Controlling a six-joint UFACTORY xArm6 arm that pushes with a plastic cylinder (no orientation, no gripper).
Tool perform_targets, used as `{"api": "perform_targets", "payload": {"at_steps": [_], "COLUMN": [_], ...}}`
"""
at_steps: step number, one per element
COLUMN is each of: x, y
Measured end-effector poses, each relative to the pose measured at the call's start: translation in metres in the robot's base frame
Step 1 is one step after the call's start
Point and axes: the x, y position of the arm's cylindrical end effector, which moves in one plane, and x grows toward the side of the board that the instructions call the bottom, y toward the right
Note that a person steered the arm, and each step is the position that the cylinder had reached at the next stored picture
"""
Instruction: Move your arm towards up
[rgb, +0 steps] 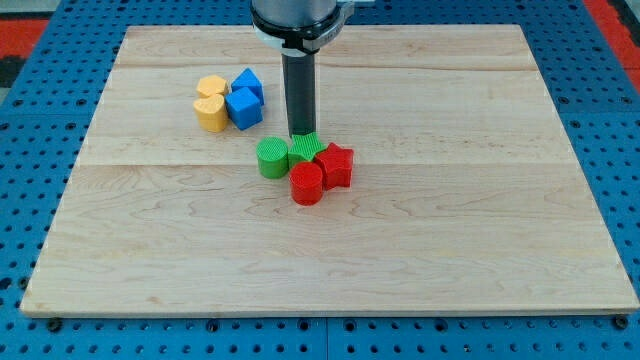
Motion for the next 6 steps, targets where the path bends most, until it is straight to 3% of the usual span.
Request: {"api": "perform_targets", "payload": {"at_steps": [6], "x": [-0.054], "y": [-0.009]}}
